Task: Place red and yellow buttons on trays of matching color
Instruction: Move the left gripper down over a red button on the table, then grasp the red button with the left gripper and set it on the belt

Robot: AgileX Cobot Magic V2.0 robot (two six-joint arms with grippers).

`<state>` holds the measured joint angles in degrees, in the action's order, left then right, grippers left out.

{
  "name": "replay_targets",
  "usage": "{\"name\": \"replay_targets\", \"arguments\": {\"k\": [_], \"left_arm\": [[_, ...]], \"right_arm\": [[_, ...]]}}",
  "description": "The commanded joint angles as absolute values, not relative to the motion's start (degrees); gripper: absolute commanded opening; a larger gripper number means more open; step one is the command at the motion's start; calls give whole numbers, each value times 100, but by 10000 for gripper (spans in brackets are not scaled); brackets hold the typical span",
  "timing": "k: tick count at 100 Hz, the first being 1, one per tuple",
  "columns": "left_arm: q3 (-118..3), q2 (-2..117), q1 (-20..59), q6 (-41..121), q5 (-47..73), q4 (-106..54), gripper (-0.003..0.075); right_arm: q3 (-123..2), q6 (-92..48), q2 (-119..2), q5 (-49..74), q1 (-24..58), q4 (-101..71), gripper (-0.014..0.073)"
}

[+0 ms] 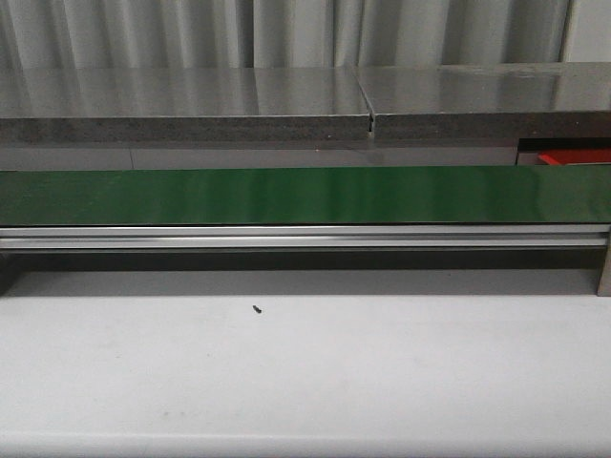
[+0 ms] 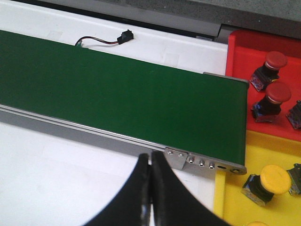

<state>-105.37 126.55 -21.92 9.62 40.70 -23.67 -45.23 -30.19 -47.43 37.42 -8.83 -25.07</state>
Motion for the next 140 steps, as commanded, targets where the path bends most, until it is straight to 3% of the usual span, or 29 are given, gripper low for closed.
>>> {"name": "replay_targets", "arguments": {"k": [1, 27, 74, 88, 118, 129, 140], "left_arm": [[-10740, 12360, -2177, 955, 3769, -2534, 618], [-11358, 12798, -2177, 955, 4035, -2599, 618], [-11385, 12917, -2177, 955, 4303, -2568, 605], [-11385, 12917, -2177, 955, 4313, -2568, 474], [-11385, 12824, -2177, 955, 4316, -2683, 64], [-11385, 12576, -2177, 1296, 4316, -3111, -20], [-11385, 12166, -2177, 1511, 4369, -3407, -19]], "right_arm": [[-4684, -3062, -4676, 3432, -883, -2582, -66], [-4684, -3062, -4676, 3432, -883, -2582, -66], [-4684, -3062, -4676, 3432, -883, -2582, -66], [-4684, -3062, -4676, 3432, -883, -2582, -66], [-4684, -3062, -4676, 3432, -883, -2582, -66], [-4684, -3062, -4676, 3432, -883, -2582, -66], [-4684, -3062, -4676, 3432, -883, -2582, -66]]}}
